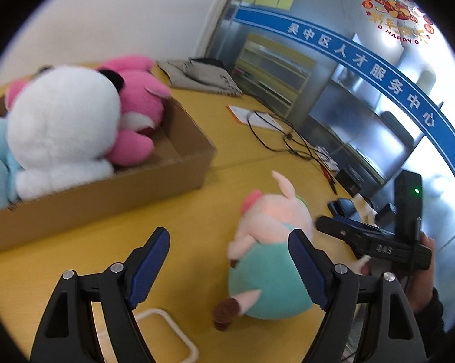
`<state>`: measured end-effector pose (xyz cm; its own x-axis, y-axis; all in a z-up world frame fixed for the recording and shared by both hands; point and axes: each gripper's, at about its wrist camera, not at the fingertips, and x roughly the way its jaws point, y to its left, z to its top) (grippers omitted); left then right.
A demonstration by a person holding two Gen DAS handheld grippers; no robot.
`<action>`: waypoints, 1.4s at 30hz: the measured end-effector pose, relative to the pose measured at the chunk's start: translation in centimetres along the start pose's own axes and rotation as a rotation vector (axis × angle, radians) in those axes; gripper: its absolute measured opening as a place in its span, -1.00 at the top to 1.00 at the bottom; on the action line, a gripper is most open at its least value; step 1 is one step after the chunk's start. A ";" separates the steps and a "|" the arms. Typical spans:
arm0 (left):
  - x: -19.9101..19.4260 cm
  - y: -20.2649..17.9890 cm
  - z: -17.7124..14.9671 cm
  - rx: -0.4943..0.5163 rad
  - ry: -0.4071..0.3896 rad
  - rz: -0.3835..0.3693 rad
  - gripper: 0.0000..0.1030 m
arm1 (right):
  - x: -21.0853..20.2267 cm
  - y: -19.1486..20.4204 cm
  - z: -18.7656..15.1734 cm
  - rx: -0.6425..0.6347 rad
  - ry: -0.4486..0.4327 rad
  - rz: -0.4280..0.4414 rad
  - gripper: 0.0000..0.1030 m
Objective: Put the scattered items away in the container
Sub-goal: 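Move both grippers to the pink pig plush in teal shirt, then close both grippers on the pig plush and lift it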
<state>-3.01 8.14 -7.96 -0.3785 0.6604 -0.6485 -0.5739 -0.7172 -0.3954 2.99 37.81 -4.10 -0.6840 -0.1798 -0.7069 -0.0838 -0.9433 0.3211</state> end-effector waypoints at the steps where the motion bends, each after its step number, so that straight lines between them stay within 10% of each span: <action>1: 0.5 -0.3 -0.3 0.004 0.017 -0.019 -0.57 | 0.4 -0.1 0.0 0.010 0.009 0.022 -1.00; 16: 6.0 -1.8 -3.0 0.007 0.174 -0.126 -0.57 | 6.3 0.5 -0.6 0.193 0.111 0.257 -1.00; 21: 5.9 -0.6 -3.1 -0.064 0.192 -0.168 -0.41 | 5.6 2.7 -0.3 0.049 0.077 0.292 -0.49; 24: 5.5 -0.3 -3.3 -0.099 0.195 -0.223 -0.12 | 5.7 3.5 -0.1 0.009 0.078 0.280 -0.49; 30: 5.4 -1.0 -3.9 -0.072 0.184 -0.198 -0.23 | 6.8 4.8 0.6 0.002 0.174 0.303 -0.95; 42: 4.5 -0.6 -4.3 -0.097 0.152 -0.201 0.03 | 6.3 7.5 0.2 -0.113 0.097 0.210 -0.45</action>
<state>-1.22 10.56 -13.40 -0.1467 0.7562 -0.6377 -0.5519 -0.5975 -0.5817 -2.04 29.69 -6.03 -0.6046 -0.3958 -0.6912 0.1376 -0.9067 0.3987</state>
